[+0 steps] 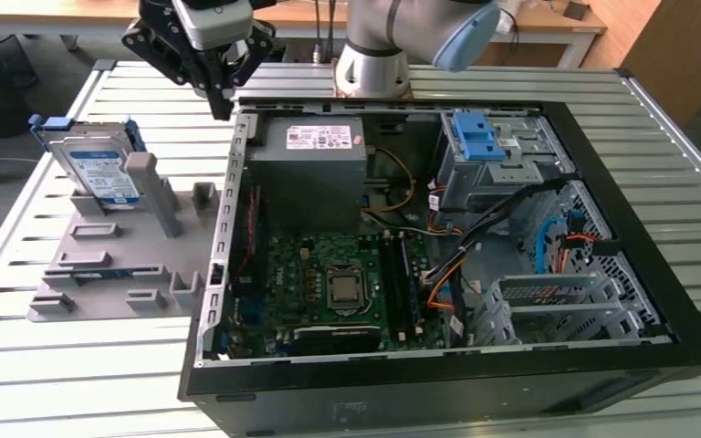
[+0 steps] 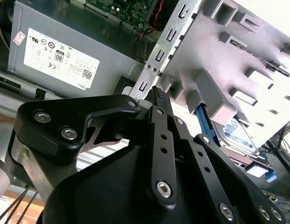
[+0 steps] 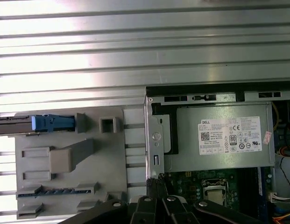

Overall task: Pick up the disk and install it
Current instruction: 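Reach for the disk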

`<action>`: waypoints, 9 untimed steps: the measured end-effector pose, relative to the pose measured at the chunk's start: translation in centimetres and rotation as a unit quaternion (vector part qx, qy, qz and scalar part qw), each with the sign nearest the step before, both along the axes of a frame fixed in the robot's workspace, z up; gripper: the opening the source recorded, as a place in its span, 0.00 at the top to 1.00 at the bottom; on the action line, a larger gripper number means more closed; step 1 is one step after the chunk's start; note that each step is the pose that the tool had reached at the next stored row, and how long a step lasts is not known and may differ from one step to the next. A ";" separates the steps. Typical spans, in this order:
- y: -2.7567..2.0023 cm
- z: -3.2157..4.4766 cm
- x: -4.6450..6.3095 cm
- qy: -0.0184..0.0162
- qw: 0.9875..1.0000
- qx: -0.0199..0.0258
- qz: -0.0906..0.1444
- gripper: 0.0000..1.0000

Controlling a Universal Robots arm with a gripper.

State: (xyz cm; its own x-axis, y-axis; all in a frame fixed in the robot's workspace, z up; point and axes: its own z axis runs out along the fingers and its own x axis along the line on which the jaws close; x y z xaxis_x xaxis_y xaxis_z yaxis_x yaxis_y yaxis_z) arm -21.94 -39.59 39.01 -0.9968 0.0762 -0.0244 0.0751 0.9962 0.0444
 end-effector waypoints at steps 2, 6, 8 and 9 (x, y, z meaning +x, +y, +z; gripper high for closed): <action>0.00 -0.02 -0.1 0.000 1.000 0.000 0.000 0.89; 0.00 -0.06 -0.4 0.000 1.000 0.000 0.000 0.89; 0.00 -0.07 -0.5 0.000 1.000 0.000 0.000 0.89; 0.00 -0.08 -0.6 0.000 1.000 0.000 0.000 0.89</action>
